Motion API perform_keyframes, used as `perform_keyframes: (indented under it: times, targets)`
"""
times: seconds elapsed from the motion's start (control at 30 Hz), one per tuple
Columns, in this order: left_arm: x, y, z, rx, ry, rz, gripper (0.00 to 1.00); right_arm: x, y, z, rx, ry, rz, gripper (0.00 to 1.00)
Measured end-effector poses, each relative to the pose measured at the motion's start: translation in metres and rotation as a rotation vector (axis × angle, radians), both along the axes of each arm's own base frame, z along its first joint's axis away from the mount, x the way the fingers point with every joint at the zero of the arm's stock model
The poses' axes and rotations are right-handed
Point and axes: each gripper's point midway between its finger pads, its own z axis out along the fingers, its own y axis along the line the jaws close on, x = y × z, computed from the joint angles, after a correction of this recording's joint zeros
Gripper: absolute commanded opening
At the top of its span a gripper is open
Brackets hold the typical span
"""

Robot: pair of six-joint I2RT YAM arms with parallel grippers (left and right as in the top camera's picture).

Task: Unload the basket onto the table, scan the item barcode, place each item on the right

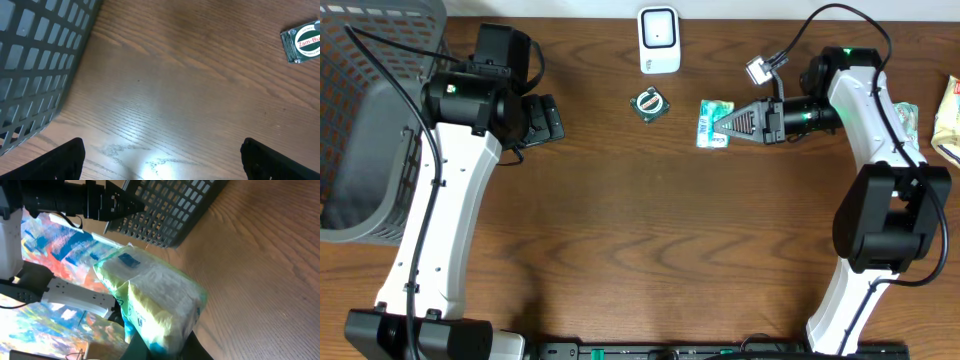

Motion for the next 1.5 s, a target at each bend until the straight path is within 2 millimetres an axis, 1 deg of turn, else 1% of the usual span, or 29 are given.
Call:
perform_keyframes:
  times: [0.4,0.67,1.5]
  targets:
    - [0.000,0.000,0.000,0.000,0.000,0.000,0.98,0.001,0.004,0.004,0.025,-0.003,-0.002,0.01]
    - [0.000,0.000,0.000,0.000,0.000,0.000,0.98,-0.003,0.013,0.004,0.025,-0.007,0.023,0.01]
    - [0.000,0.000,0.000,0.000,0.000,0.000,0.98,-0.003,0.014,0.004,0.025,-0.010,0.024,0.01]
